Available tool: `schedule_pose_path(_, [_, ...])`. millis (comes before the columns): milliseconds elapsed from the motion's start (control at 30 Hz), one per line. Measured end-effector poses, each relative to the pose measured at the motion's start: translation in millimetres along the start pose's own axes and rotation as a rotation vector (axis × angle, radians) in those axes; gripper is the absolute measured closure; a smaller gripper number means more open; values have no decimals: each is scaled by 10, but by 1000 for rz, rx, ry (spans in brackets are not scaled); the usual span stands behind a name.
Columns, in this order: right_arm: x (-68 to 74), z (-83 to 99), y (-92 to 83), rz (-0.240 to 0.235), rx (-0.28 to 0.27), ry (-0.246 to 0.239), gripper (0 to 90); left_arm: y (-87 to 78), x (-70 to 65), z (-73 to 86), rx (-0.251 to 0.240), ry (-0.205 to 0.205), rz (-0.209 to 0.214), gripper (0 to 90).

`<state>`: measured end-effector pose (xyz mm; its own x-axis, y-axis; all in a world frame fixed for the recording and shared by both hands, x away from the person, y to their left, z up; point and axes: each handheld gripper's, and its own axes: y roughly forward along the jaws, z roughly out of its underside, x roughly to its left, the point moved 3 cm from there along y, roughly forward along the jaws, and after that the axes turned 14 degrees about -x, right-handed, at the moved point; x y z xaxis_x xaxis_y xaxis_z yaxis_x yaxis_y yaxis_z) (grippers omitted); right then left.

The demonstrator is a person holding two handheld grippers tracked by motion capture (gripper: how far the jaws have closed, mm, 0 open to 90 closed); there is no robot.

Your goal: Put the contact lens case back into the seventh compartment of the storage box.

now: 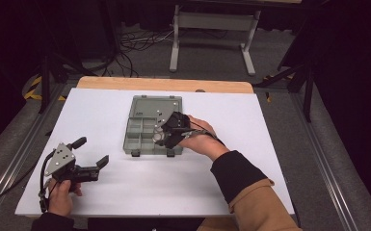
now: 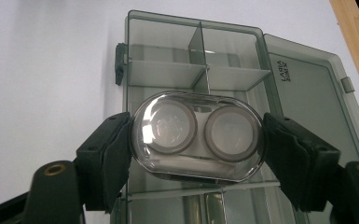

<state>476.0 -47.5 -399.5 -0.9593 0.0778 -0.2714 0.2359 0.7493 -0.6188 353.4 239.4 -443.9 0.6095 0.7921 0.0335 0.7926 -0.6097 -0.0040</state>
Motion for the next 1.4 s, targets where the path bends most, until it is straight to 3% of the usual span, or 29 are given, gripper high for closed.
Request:
schedule_pose_path(500, [-51, 50, 69, -12, 31, 5, 268, -2, 1, -1, 1, -3, 0, 15])
schedule_pose_path(1400, [-67, 162, 168, -76, 89, 43, 267, -5, 6, -4, 0, -2, 1, 15])
